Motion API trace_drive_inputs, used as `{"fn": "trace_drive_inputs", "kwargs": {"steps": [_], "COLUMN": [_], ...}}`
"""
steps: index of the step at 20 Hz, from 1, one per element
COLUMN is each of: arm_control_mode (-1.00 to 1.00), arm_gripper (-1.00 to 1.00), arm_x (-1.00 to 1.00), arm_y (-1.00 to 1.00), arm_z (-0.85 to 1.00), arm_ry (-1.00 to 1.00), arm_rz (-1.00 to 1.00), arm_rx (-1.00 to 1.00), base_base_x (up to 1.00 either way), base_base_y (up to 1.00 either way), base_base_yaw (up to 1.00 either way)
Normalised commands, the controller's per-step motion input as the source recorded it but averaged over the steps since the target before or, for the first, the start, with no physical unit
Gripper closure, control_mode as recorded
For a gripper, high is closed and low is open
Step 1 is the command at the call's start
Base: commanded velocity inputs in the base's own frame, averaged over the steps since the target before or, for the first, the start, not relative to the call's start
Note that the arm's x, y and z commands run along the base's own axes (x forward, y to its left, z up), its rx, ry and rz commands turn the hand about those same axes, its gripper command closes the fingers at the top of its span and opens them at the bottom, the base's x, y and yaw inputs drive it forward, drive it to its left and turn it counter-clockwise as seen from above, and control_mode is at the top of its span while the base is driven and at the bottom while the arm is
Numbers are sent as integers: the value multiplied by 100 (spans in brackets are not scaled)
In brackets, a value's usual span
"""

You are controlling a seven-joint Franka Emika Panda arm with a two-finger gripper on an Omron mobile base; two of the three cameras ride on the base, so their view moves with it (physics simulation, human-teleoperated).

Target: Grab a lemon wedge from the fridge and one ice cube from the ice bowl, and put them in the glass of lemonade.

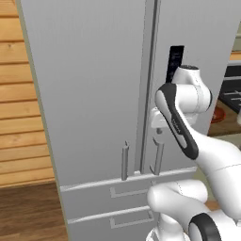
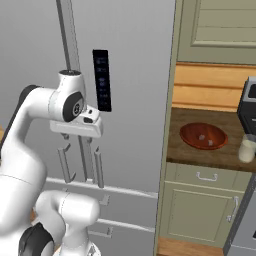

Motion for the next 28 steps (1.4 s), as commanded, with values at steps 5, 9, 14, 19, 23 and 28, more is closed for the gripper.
{"fn": "trace_drive_inputs", "kwargs": {"steps": [5,9,14,19,23,28], "arm_control_mode": [100,100,100,100,100,100], "arm_gripper": [-100,-100,-100,-100,-100,-100], "arm_x": [0,0,0,0,0,0], "arm_y": [0,0,0,0,0,0], "arm_z": [0,0,0,0,0,0], "arm_ry": [0,0,0,0,0,0], "arm_rz": [0,0,0,0,0,0], "arm_rx": [0,0,0,0,0,0], "base_base_x": [-34,-3,0,6,44,90], "base_base_y": [-72,-100,-100,-100,-75,-3], "base_base_yaw": [0,4,9,3,0,0]}}
